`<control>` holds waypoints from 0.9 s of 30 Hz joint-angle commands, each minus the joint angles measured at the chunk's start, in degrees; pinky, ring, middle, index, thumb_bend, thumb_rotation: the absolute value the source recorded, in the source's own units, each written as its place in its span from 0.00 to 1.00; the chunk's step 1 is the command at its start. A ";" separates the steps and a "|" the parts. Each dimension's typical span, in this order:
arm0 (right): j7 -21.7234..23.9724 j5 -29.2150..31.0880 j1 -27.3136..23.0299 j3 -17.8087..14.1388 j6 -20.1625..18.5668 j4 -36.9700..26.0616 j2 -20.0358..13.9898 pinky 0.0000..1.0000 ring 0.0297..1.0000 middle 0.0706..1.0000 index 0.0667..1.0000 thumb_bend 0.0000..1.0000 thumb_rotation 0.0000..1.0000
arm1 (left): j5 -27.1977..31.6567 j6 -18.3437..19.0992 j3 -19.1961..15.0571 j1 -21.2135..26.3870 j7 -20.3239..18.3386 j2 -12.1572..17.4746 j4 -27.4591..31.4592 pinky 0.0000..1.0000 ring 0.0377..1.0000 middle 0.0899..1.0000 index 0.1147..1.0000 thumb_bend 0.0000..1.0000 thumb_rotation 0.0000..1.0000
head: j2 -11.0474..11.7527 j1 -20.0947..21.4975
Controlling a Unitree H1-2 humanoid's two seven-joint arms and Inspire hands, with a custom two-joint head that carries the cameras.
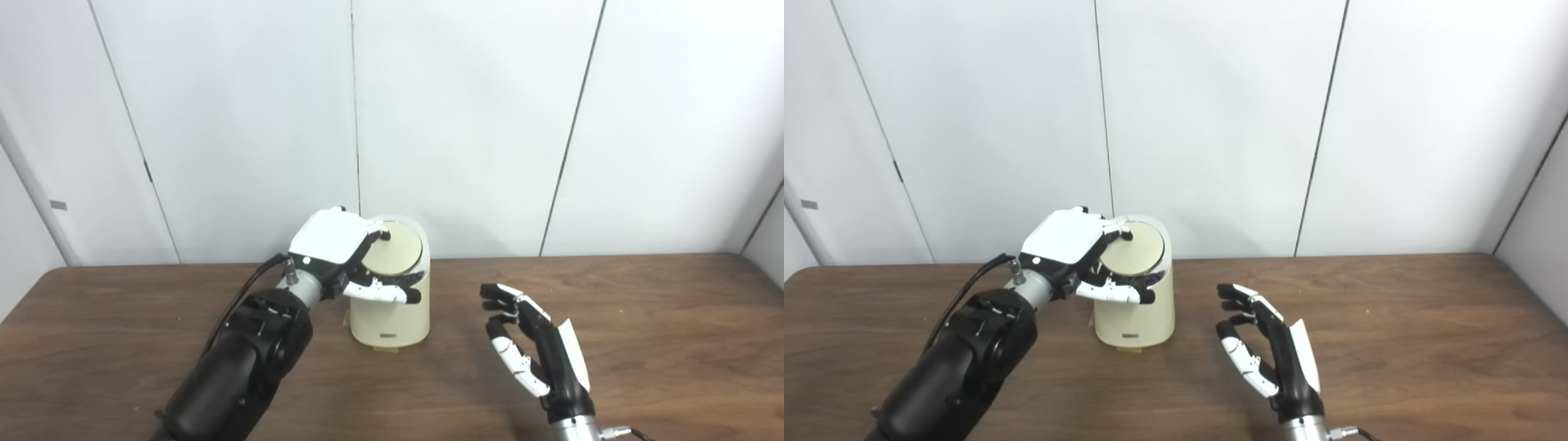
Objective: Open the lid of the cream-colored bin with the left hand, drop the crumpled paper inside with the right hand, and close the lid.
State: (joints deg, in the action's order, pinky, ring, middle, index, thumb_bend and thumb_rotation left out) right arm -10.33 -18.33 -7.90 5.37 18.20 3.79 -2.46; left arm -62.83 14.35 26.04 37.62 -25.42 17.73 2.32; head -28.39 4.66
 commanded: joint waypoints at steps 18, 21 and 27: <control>1.20 0.02 1.64 0.22 -1.39 -2.35 1.23 0.62 0.72 0.74 0.73 0.22 0.71 | -19.05 -10.24 9.81 -4.01 9.04 4.31 -5.54 1.00 0.90 0.84 0.82 1.00 0.91 | -1.33 0.67; 1.07 -0.23 1.70 0.15 -1.79 -2.54 1.32 0.62 0.71 0.74 0.73 0.23 0.71 | -20.14 -10.43 10.58 -4.31 10.79 4.41 -6.92 1.00 0.88 0.83 0.80 1.00 0.90 | -1.49 0.59; 1.18 -0.36 1.66 0.24 -1.64 -2.60 1.33 0.62 0.71 0.74 0.72 0.23 0.72 | -21.35 -11.46 11.65 -4.36 13.32 5.03 -8.23 1.00 0.87 0.81 0.78 1.00 0.90 | -1.78 1.12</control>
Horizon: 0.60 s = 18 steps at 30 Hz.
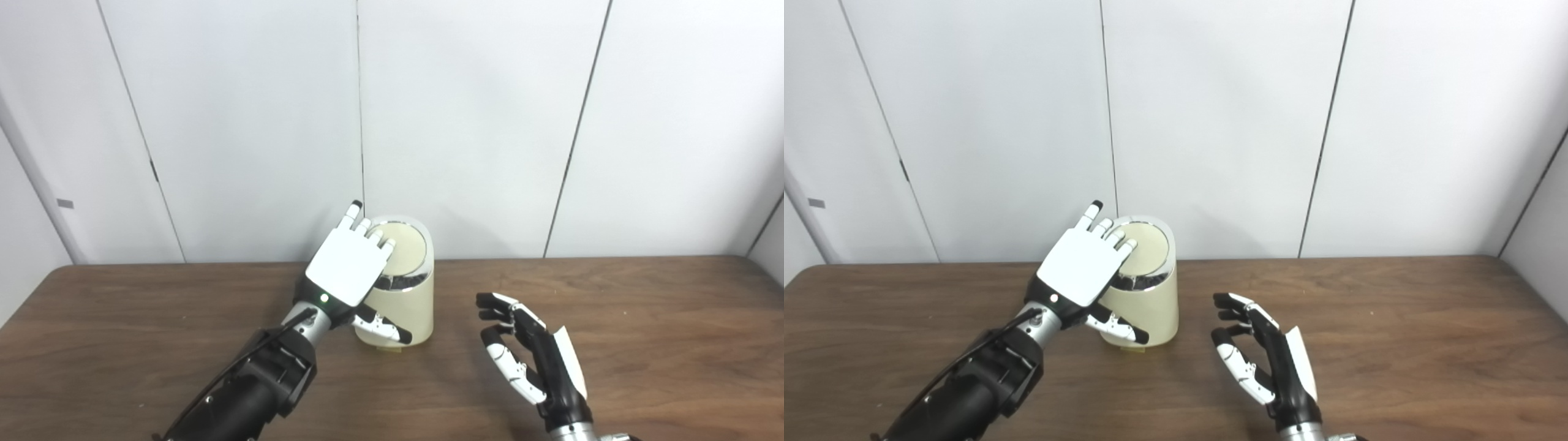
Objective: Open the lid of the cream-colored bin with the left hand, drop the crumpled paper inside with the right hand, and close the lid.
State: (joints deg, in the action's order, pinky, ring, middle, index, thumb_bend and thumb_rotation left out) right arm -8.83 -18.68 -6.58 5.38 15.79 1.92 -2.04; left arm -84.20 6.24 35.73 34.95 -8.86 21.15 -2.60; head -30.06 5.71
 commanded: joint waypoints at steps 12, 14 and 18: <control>-0.11 0.03 0.47 0.35 -0.23 -1.61 1.27 0.62 0.71 0.73 0.73 0.24 0.72 | -0.88 -5.14 4.60 -2.58 -5.16 3.11 -4.06 1.00 0.88 0.81 0.79 1.00 0.92 | -0.69 0.24; -0.16 0.00 0.39 0.36 0.07 -1.47 1.21 0.62 0.71 0.74 0.73 0.24 0.72 | -0.92 -5.35 4.93 -2.79 -5.26 3.23 -4.24 1.00 0.87 0.81 0.78 1.00 0.92 | -0.75 0.28; -0.13 -0.08 0.31 0.35 -0.34 -1.58 1.24 0.61 0.71 0.74 0.73 0.24 0.72 | -1.10 -6.03 6.01 -2.88 -6.51 3.59 -4.54 1.00 0.85 0.78 0.76 1.00 0.91 | -0.82 0.25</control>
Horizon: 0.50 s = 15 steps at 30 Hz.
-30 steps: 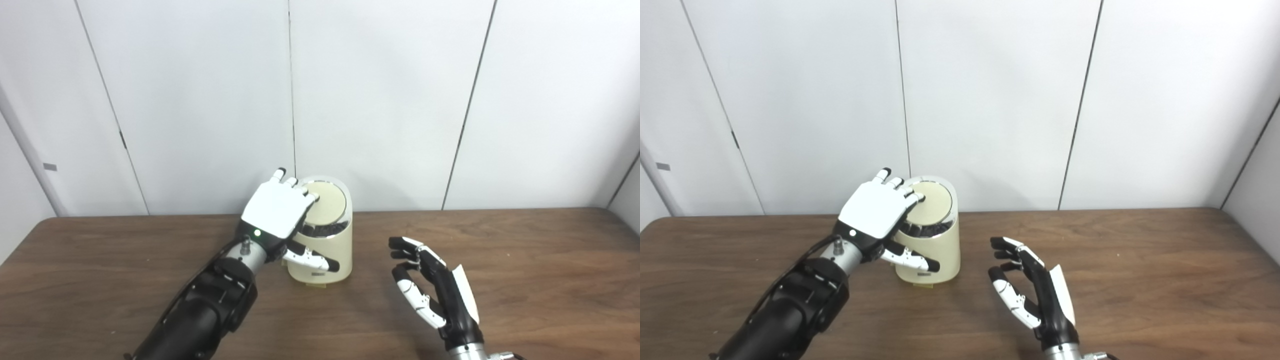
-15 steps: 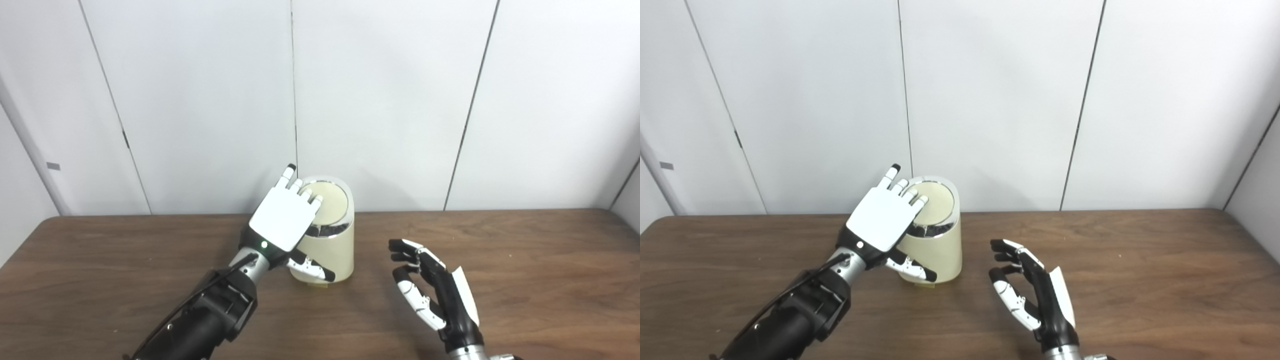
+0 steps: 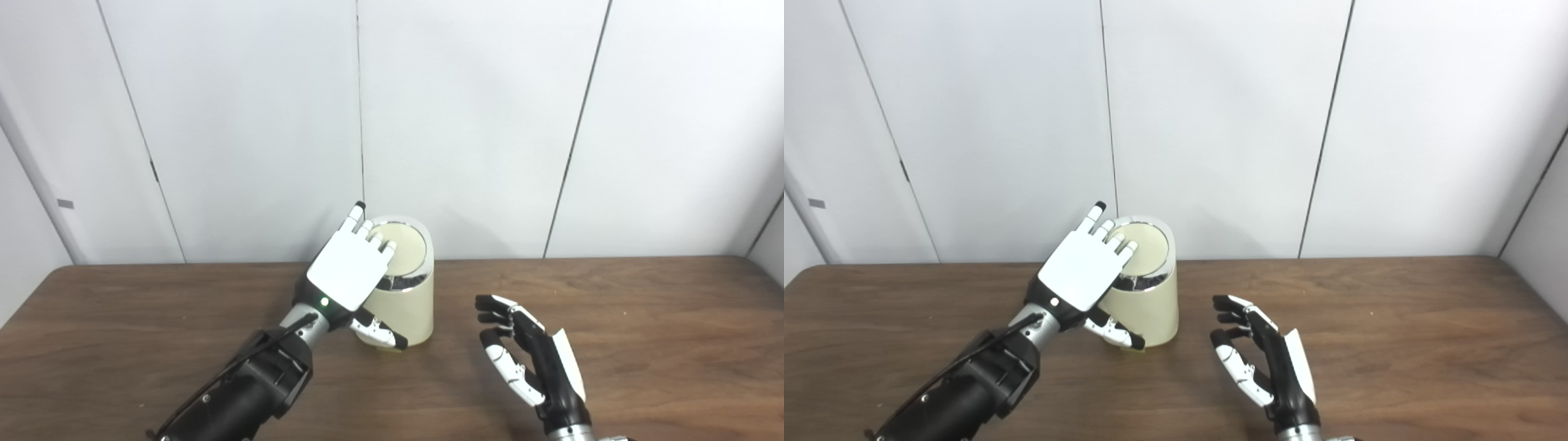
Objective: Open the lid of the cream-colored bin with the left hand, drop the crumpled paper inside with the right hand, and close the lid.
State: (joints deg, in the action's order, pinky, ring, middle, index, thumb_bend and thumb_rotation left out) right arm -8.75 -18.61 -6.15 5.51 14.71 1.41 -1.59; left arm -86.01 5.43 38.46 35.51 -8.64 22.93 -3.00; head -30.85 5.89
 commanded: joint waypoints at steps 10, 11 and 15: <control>-0.32 -0.46 -0.26 0.38 1.03 -0.94 0.81 0.61 0.71 0.74 0.73 0.24 0.74 | -0.28 -7.16 6.62 -4.00 -9.61 2.91 -5.22 1.00 0.82 0.71 0.71 1.00 0.95 | -0.14 0.06; -0.31 -0.43 -0.27 0.37 0.92 -0.98 0.87 0.61 0.71 0.74 0.73 0.24 0.74 | -0.56 -7.34 7.08 -4.08 -9.43 3.08 -5.42 1.00 0.82 0.70 0.70 1.00 0.95 | -0.13 0.11; -0.12 -0.08 -0.30 0.31 0.34 -1.13 1.04 0.61 0.71 0.74 0.73 0.24 0.74 | -1.58 -7.53 8.70 -4.81 -8.22 3.47 -6.43 1.00 0.81 0.64 0.66 1.00 0.94 | -0.16 0.22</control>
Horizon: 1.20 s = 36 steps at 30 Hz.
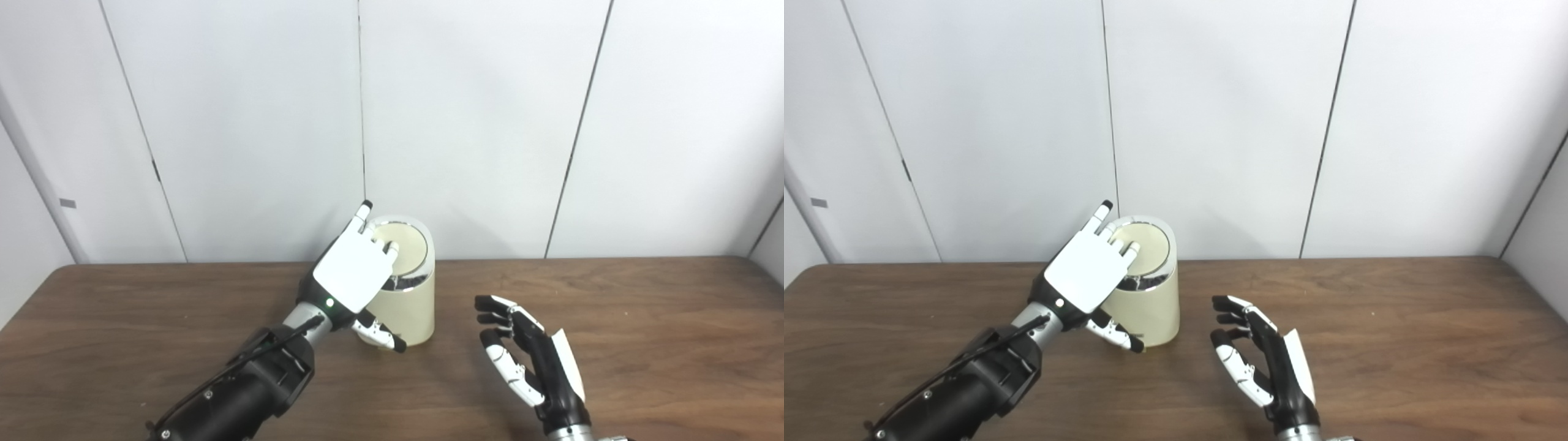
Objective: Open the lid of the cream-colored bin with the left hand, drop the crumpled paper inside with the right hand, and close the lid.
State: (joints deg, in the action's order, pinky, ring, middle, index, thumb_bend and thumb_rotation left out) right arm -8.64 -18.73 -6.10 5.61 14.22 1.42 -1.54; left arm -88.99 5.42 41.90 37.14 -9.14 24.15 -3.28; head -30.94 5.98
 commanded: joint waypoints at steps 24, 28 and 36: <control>-0.32 0.52 -1.22 0.14 1.20 -0.02 1.36 0.60 0.71 0.74 0.73 0.23 0.72 | -1.46 -8.50 8.68 -7.64 -5.74 2.81 -8.24 1.00 0.81 0.70 0.70 0.92 1.00 | 0.31 0.15; -0.47 0.29 -1.44 0.22 1.70 0.38 1.24 0.60 0.71 0.74 0.73 0.22 0.72 | -2.68 -8.46 8.99 -7.57 -6.09 2.78 -8.28 1.00 0.82 0.72 0.71 0.92 1.00 | 0.47 0.05; -0.58 0.36 -2.01 0.30 2.89 1.80 0.92 0.62 0.73 0.75 0.74 0.22 0.73 | -3.88 -7.29 8.05 -7.68 -3.90 2.41 -7.54 1.00 0.83 0.70 0.69 0.92 0.94 | 0.84 -0.09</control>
State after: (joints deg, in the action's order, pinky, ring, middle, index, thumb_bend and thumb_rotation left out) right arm -8.64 -18.38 -6.45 5.73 13.92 2.53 -0.82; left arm -95.29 5.45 44.70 37.15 -7.11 25.08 -4.79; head -30.06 5.89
